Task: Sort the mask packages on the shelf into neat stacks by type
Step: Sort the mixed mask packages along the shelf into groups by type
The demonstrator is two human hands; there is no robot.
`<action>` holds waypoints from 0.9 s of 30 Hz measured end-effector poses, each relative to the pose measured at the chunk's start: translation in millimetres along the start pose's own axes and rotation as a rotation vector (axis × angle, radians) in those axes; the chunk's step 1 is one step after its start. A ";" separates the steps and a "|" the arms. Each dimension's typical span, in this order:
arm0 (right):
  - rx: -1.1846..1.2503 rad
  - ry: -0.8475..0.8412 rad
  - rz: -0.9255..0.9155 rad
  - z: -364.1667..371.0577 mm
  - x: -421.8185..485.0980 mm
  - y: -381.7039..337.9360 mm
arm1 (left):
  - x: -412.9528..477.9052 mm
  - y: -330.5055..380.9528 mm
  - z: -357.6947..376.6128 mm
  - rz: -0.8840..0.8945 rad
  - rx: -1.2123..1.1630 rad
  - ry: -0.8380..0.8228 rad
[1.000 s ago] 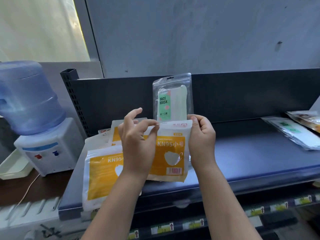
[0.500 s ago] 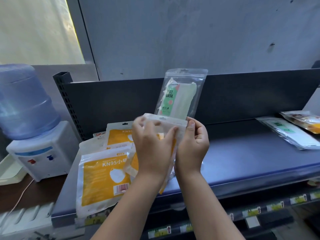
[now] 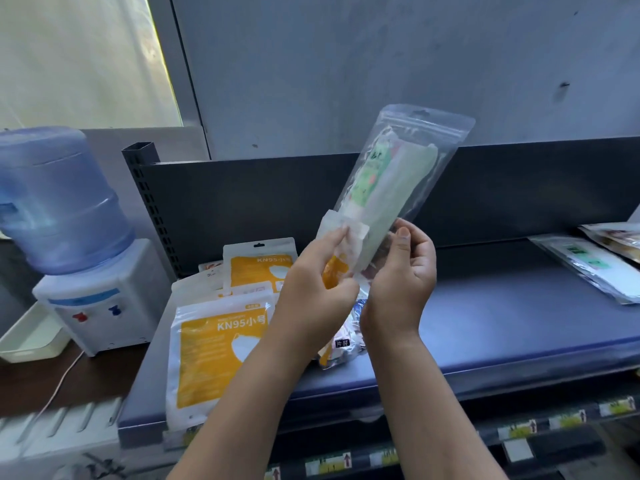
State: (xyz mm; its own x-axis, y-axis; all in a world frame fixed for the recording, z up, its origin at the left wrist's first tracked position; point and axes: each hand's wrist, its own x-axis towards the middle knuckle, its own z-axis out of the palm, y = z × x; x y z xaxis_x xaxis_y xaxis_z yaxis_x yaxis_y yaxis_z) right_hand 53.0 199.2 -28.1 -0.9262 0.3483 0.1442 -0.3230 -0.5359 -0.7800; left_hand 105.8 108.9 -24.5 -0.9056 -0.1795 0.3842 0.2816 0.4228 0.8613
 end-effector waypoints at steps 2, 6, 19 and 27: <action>0.039 0.040 0.034 2.4 4.2 -2.2 | -3.7 -4.4 5.0 0.047 -0.057 0.095; 0.101 0.082 0.121 2.8 18.0 -8.8 | -3.6 -5.9 15.9 0.132 -0.095 0.258; 0.041 0.125 0.184 -32.9 92.0 -24.7 | 36.7 24.5 98.3 -0.179 -0.464 0.112; -0.097 -0.010 0.215 -89.6 179.9 -39.9 | 67.8 16.9 143.3 -0.288 -0.495 0.278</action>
State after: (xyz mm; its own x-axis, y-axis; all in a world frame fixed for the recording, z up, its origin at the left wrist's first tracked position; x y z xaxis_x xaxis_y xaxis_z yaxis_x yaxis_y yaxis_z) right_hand -83.3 352.2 -25.6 -0.9737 0.2263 -0.0253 -0.0988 -0.5202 -0.8483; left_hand 3.7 231.1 -31.5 -0.8694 -0.4770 0.1287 0.2125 -0.1259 0.9690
